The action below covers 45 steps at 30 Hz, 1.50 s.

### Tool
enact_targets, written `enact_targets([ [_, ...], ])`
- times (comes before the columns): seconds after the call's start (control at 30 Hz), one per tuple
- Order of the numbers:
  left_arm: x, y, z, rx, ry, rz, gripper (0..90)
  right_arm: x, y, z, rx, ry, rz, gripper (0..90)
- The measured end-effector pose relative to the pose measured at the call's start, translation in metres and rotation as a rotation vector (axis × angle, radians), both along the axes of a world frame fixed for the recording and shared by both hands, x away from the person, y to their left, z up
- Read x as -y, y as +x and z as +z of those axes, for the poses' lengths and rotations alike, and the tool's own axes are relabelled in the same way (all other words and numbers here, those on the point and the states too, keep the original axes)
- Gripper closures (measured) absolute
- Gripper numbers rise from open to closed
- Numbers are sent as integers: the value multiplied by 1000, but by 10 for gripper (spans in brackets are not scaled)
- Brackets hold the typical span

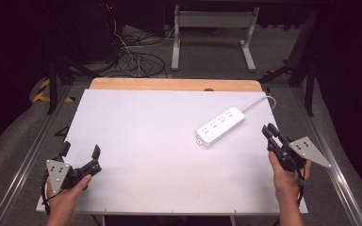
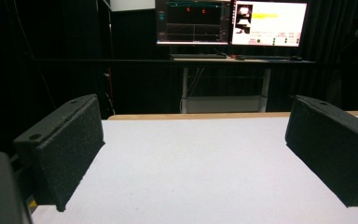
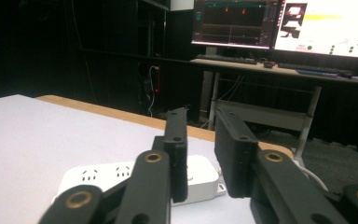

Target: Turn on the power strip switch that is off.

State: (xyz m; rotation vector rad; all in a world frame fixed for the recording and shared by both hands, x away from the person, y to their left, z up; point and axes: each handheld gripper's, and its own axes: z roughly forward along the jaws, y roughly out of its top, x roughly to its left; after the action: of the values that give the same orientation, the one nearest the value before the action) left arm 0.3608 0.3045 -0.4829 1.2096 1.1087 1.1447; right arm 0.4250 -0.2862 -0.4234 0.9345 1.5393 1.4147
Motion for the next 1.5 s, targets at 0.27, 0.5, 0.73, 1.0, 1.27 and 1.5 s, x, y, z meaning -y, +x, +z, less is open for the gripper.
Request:
enact_targets([
  [0.27, -1, 1, 0, -6, 2, -1, 48, -3, 17, 24, -146, 16, 29, 900],
  [0.5, 1, 1, 0, -7, 2, -13, 48, -13, 53, 40, -267, 7, 49, 900],
  [0.73, 2, 0, 1, 6, 10, -38, 49, -27, 94, 34, -380, -49, 11, 900],
  [1.0, 3, -1, 2, 11, 21, -48, 52, -34, 126, 17, -502, -108, -32, 900],
  [1.27, 4, 0, 2, 8, 27, -77, 58, -55, 146, -5, -598, -227, -51, 900],
  [1.5, 8, -1, 2, 6, 53, -104, 59, -63, 157, -14, -635, -261, -67, 900],
])
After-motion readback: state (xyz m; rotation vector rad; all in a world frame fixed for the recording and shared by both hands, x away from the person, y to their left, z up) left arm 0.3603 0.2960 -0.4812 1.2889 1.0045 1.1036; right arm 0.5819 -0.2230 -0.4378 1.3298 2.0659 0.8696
